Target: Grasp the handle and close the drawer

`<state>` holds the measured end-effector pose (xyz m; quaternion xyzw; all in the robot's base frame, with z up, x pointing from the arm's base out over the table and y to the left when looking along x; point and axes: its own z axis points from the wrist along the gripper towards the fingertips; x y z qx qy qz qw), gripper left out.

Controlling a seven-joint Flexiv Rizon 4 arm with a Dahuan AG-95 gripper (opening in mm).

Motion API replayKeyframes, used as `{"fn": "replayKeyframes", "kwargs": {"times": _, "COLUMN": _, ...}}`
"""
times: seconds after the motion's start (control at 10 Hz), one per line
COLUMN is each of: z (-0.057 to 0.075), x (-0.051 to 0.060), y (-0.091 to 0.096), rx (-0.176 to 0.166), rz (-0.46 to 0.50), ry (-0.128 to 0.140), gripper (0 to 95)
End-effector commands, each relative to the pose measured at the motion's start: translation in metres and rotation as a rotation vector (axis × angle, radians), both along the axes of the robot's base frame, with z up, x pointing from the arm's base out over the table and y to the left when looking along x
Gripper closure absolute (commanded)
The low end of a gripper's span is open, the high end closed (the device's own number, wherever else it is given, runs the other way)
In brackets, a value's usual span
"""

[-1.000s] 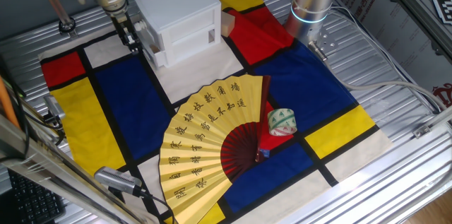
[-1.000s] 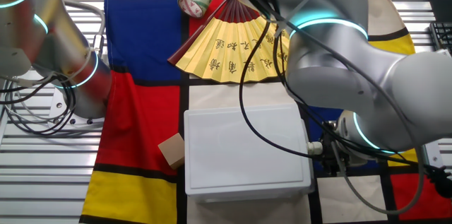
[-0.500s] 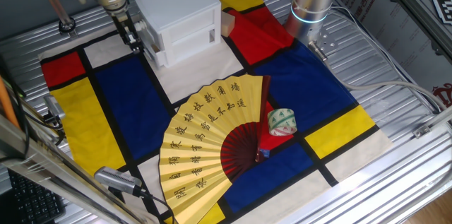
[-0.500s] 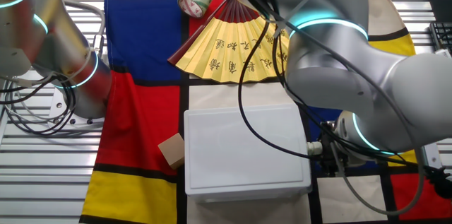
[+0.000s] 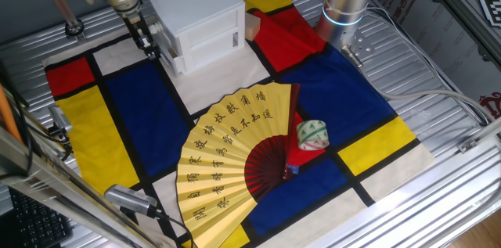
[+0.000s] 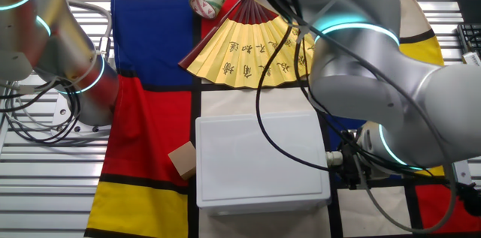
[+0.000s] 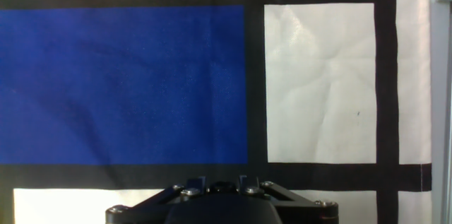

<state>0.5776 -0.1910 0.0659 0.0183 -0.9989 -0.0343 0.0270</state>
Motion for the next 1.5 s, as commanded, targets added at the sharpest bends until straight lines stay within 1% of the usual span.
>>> {"fn": "replayKeyframes", "kwargs": {"times": 0.1, "z": 0.0000, "x": -0.0006, "y": 0.0000, "rx": -0.004, "rz": 0.001, "ry": 0.002, "gripper": 95.0}}
{"fn": "replayKeyframes", "kwargs": {"times": 0.3, "z": -0.0002, "x": -0.0012, "y": -0.0001, "rx": 0.000, "rz": 0.000, "ry": 0.014, "gripper": 95.0}}
{"fn": "replayKeyframes", "kwargs": {"times": 0.5, "z": -0.0001, "x": -0.0020, "y": -0.0001, "rx": -0.009, "rz": 0.005, "ry": 0.021, "gripper": 95.0}}
{"fn": "replayKeyframes", "kwargs": {"times": 0.7, "z": -0.0004, "x": -0.0029, "y": -0.0002, "rx": -0.003, "rz": 0.001, "ry": 0.036, "gripper": 95.0}}
{"fn": "replayKeyframes", "kwargs": {"times": 0.8, "z": -0.0003, "x": -0.0030, "y": -0.0001, "rx": -0.001, "rz": 0.000, "ry": 0.035, "gripper": 95.0}}
{"fn": "replayKeyframes", "kwargs": {"times": 0.9, "z": -0.0003, "x": -0.0033, "y": -0.0001, "rx": -0.010, "rz": 0.003, "ry": 0.036, "gripper": 95.0}}
{"fn": "replayKeyframes", "kwargs": {"times": 1.2, "z": -0.0005, "x": -0.0073, "y": 0.0000, "rx": -0.002, "rz": -0.003, "ry": 0.037, "gripper": 95.0}}
{"fn": "replayKeyframes", "kwargs": {"times": 1.3, "z": 0.0002, "x": -0.0078, "y": 0.0005, "rx": -0.005, "rz": -0.002, "ry": 0.032, "gripper": 95.0}}
{"fn": "replayKeyframes", "kwargs": {"times": 1.4, "z": 0.0002, "x": -0.0082, "y": 0.0005, "rx": -0.011, "rz": 0.000, "ry": 0.035, "gripper": 95.0}}
{"fn": "replayKeyframes", "kwargs": {"times": 1.5, "z": 0.0001, "x": -0.0086, "y": 0.0005, "rx": -0.011, "rz": 0.000, "ry": 0.036, "gripper": 95.0}}
